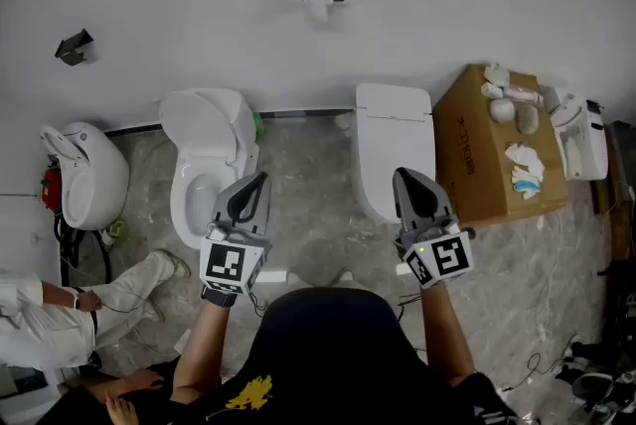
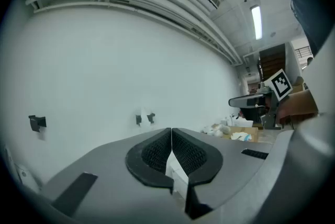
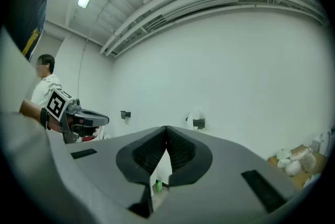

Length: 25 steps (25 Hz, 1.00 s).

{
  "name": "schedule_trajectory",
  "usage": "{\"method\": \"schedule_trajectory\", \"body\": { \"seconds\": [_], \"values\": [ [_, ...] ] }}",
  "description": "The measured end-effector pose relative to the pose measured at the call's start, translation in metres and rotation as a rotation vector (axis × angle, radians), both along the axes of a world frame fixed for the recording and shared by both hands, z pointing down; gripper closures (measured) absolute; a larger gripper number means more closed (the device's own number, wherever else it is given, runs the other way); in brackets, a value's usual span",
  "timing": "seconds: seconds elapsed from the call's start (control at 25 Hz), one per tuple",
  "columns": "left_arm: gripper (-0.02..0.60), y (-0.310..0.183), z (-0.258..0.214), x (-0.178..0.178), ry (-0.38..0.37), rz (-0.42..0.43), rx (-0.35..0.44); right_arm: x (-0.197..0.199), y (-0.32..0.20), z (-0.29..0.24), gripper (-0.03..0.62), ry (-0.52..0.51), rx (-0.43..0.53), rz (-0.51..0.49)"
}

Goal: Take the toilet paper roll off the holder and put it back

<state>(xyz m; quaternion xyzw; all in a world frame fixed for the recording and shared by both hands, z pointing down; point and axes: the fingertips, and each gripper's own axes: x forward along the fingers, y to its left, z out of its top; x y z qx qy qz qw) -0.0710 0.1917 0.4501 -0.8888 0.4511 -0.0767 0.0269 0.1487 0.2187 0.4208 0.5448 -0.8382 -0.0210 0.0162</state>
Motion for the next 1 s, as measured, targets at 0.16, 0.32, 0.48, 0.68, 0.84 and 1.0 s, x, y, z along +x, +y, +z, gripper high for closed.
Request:
{"method": "schedule_trajectory", "body": {
  "seconds": [0.16, 0.32, 0.48, 0.68, 0.84, 1.0],
  "values": [
    [0.563, 0.002, -0.003, 0.006, -0.02, 0.017, 0.02, 0.001, 0.002, 0.0, 0.597, 0.016, -0.005, -0.001],
    [0.563, 0.002, 0.005, 0.005, -0.11, 0.042, 0.018, -0.001, 0.004, -0.003, 0.597, 0.031, -0.007, -0.007],
    [0.563, 0.003, 0.006, -0.005, -0.113, 0.046, 0.018, 0.0, 0.001, -0.003, 0.588, 0.029, -0.009, 0.018],
    [0.563, 0.002, 0.008, -0.029, -0.053, 0.002, 0.006, -0.003, -0.003, -0.004, 0.55, 0.0, -0.01, 0.047],
    [0.563, 0.001, 0.004, -0.057, 0.032, -0.049, 0.01, -0.018, -0.003, -0.011, 0.369, -0.066, 0.004, 0.038],
    [0.563, 0.0, 0.008, -0.07, 0.024, -0.052, 0.017, -0.034, -0.005, -0.017, 0.172, -0.127, 0.003, 0.039]
  ]
}}
